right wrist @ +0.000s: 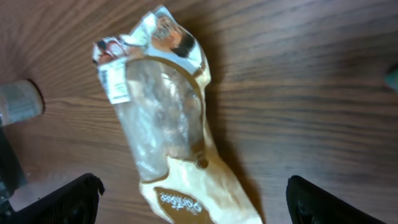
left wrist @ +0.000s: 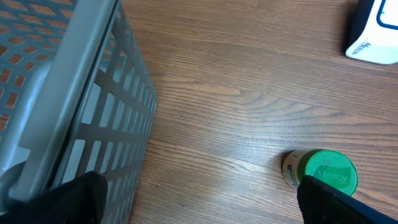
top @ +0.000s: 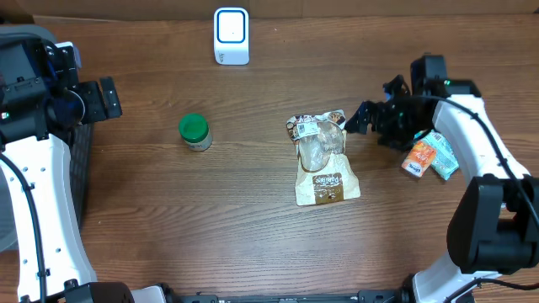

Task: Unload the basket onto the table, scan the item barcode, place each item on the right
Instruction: 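Reach the right gripper to the clear bread bag, grasp and lift it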

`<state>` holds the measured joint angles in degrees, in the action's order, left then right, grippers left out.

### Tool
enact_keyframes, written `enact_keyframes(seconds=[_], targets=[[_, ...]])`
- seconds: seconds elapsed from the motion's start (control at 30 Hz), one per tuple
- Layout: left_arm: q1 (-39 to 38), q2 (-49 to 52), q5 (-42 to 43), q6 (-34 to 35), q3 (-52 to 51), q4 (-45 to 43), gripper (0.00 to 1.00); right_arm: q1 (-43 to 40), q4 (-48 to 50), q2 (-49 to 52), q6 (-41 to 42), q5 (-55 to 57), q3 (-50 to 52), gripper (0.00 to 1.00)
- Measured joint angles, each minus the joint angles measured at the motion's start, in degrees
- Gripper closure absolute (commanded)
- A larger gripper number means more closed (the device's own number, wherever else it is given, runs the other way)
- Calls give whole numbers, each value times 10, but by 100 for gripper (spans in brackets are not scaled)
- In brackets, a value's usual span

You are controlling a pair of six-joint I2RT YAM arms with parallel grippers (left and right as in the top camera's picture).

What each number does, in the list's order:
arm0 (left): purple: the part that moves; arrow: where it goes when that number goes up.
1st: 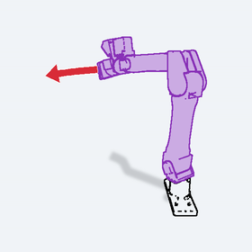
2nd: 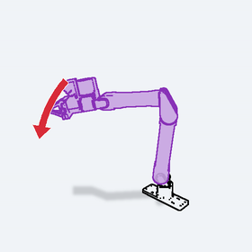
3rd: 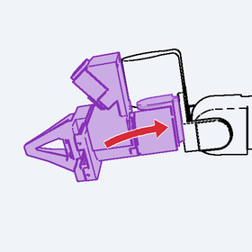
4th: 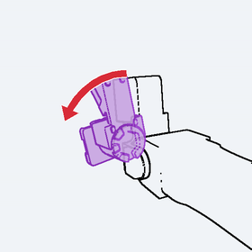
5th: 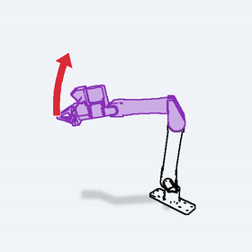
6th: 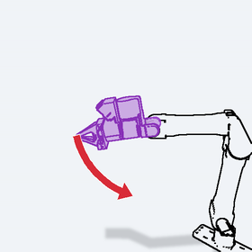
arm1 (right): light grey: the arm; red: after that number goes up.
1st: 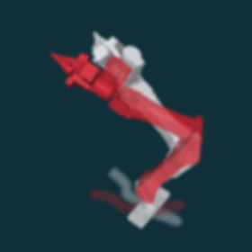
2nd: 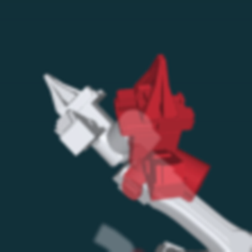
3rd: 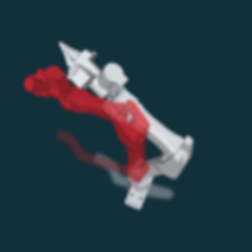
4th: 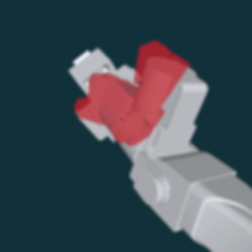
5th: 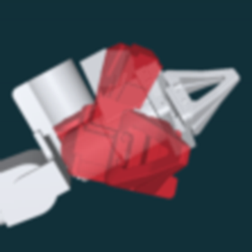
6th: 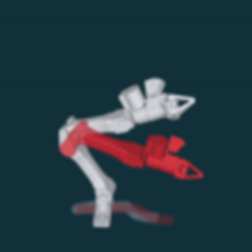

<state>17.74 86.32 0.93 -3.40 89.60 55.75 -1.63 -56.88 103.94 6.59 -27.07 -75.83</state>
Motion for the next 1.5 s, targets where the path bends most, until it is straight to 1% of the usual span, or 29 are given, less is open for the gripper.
enact_keyframes(seconds=[0.2,0.3,0.47,0.7,0.8,0.97,1.03,1.1,1.23,1.3,1.4,1.43,1.5], targets=[[0,0,0,0,0,0,0,0,64,0,-14,-16,62,7],[0,0,0,0,0,0,0,0,75,0,-23,-24,78,7],[0,0,0,0,0,0,1,0,83,17,-37,-44,80,7],[0,0,0,0,0,0,0,0,91,69,-43,-70,80,8],[0,0,0,0,0,0,0,0,97,73,-45,-84,80,10],[0,0,0,0,0,0,1,1,112,93,-50,-131,78,19],[0,0,0,0,0,0,0,6,119,103,-51,-150,76,25],[0,0,0,0,0,0,0,15,125,112,-50,-162,74,35],[0,0,0,0,0,0,0,45,146,134,-47,-177,71,69],[0,0,0,0,0,0,1,57,149,143,-48,-181,71,81],[0,0,0,0,0,0,0,61,148,149,-41,-190,71,94],[0,0,0,0,0,0,1,61,149,149,-42,-191,71,96],[0,0,0,0,0,0,0,58,148,149,-38,-193,71,96]])
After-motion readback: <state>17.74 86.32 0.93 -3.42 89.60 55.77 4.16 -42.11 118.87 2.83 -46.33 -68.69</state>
